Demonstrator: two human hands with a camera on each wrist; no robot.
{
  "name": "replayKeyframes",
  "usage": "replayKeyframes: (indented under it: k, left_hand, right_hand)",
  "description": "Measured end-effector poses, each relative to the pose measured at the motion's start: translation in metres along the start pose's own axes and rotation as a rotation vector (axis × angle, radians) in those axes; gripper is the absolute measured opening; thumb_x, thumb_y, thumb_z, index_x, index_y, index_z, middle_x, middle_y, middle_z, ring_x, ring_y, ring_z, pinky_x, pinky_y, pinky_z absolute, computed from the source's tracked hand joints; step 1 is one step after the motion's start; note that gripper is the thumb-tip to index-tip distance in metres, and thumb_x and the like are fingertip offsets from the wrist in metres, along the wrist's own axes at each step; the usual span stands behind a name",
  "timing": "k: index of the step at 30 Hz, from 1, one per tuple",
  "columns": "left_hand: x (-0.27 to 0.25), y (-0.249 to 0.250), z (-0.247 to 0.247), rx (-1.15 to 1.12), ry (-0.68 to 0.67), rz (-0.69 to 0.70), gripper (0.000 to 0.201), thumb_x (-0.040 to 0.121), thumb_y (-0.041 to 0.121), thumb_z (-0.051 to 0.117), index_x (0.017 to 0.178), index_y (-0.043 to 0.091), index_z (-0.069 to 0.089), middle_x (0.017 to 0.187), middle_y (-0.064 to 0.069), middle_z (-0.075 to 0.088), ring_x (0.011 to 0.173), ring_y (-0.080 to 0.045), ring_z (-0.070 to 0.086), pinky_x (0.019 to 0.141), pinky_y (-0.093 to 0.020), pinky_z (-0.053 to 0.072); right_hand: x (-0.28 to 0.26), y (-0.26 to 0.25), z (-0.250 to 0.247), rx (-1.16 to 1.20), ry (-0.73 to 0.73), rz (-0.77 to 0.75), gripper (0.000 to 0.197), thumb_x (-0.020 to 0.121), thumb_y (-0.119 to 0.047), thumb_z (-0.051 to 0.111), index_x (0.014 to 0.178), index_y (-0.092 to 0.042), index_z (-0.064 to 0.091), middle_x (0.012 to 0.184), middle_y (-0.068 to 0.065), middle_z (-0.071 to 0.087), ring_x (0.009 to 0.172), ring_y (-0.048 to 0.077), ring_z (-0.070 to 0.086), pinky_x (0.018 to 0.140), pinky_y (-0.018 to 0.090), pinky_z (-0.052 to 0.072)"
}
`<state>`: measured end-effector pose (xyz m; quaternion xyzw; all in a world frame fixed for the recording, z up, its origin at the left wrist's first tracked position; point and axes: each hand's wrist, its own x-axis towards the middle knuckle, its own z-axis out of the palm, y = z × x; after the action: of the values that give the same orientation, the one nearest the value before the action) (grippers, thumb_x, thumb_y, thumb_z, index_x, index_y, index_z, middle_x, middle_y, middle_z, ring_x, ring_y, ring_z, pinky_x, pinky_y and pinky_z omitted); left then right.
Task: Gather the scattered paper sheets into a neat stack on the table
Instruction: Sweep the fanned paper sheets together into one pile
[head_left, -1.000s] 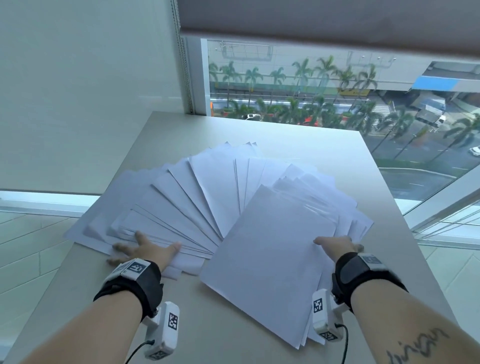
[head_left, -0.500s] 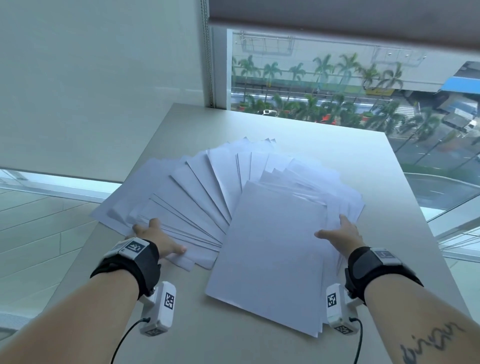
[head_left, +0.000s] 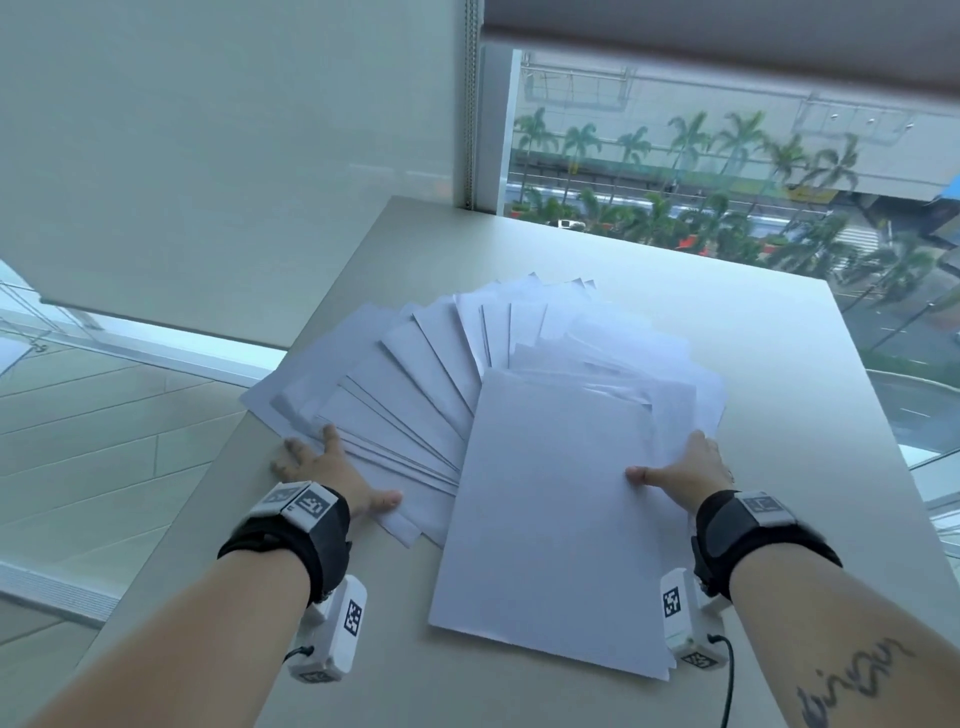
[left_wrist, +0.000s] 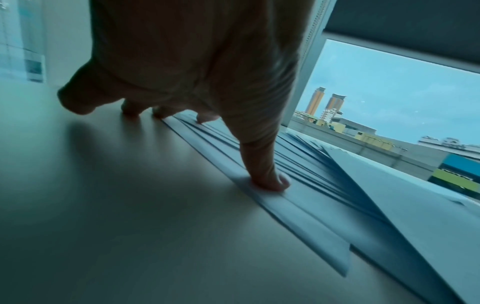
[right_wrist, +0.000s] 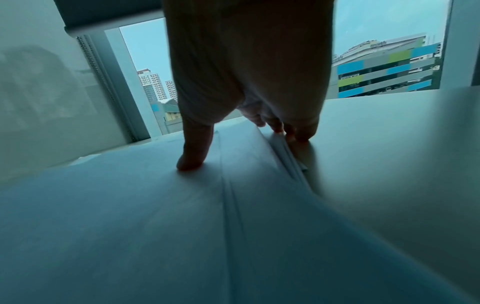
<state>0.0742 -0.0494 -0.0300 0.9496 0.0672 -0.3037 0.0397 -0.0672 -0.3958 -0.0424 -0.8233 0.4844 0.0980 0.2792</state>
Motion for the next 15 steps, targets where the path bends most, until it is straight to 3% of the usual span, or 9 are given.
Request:
replayKeyframes:
  k: [6, 9, 15]
  left_hand:
    - [-0.002, -0.010, 0.007, -0.021, -0.007, 0.100, 0.131, 0.062, 0.062, 0.072, 0.150, 0.020, -0.015, 0.158, -0.024, -0.015, 0.147, -0.042, -0.010, 0.120, -0.047, 0.001]
    - [-0.004, -0.013, 0.011, -0.039, 0.013, 0.132, 0.130, 0.062, 0.064, 0.070, 0.151, 0.019, -0.013, 0.158, -0.024, -0.016, 0.147, -0.041, -0.013, 0.120, -0.045, -0.002]
    - [0.000, -0.016, 0.015, -0.046, 0.027, 0.139, 0.131, 0.061, 0.068, 0.068, 0.151, 0.018, -0.014, 0.158, -0.024, -0.018, 0.147, -0.040, -0.014, 0.120, -0.044, -0.004]
  right_hand:
    - [0.000, -0.013, 0.003, -0.030, -0.070, -0.124, 0.112, 0.061, -0.043, 0.082, 0.146, -0.005, 0.020, 0.152, 0.015, 0.026, 0.141, 0.029, 0.025, 0.114, 0.046, 0.026]
    - [0.003, -0.017, 0.001, -0.029, -0.050, -0.093, 0.111, 0.062, -0.043, 0.082, 0.146, -0.007, 0.020, 0.150, 0.019, 0.025, 0.140, 0.034, 0.025, 0.113, 0.047, 0.027]
    - [-0.001, -0.029, 0.006, -0.086, -0.096, -0.108, 0.116, 0.065, -0.051, 0.078, 0.151, -0.019, 0.007, 0.158, 0.017, 0.001, 0.146, 0.035, 0.004, 0.119, 0.046, 0.014]
